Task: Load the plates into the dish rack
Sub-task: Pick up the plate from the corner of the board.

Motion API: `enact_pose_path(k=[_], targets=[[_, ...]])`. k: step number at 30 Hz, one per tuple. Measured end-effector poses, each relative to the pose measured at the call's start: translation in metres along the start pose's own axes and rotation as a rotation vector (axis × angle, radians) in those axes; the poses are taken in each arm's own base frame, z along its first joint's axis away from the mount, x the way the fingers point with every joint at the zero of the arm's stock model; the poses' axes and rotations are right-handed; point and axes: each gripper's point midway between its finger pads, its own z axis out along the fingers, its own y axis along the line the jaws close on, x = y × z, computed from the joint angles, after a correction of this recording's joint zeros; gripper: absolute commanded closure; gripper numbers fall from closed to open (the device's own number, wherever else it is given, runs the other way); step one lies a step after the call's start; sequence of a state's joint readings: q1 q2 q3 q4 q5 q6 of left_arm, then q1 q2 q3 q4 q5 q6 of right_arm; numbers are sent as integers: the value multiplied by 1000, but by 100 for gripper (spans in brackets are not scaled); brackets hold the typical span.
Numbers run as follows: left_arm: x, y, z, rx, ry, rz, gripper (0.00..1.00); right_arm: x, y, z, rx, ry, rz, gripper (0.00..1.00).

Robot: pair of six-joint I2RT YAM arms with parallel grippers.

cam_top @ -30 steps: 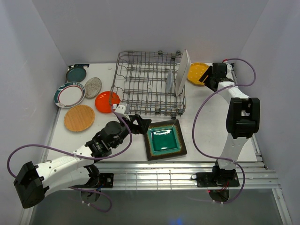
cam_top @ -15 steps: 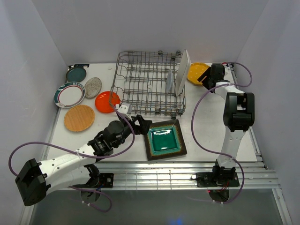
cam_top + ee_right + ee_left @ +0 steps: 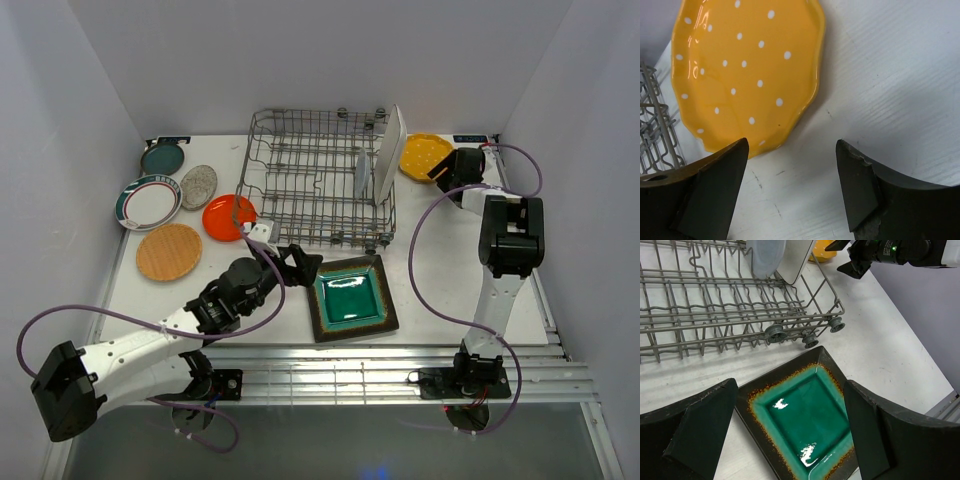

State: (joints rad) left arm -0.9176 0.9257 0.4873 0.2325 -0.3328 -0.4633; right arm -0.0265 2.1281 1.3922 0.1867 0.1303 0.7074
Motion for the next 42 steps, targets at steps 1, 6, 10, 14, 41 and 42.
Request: enact_pose_path(k=[1, 6, 10, 14, 41, 42], targets=[[0, 0, 0, 0, -1, 0, 2, -2, 1, 0, -5, -7, 2, 24], [-2, 0, -1, 1, -5, 1, 2, -9, 2, 1, -22, -24, 22, 24], [-2, 0, -1, 1, -5, 1, 2, -9, 3, 3, -30, -16, 30, 25], [-2, 0, -1, 1, -5, 1, 2, -10, 1, 6, -29, -15, 37, 27], [-2, 0, -1, 3, -5, 1, 2, -8, 1, 24, -33, 19, 60, 46], [-2, -1, -1, 3, -6, 1, 2, -8, 1, 24, -33, 20, 61, 46]])
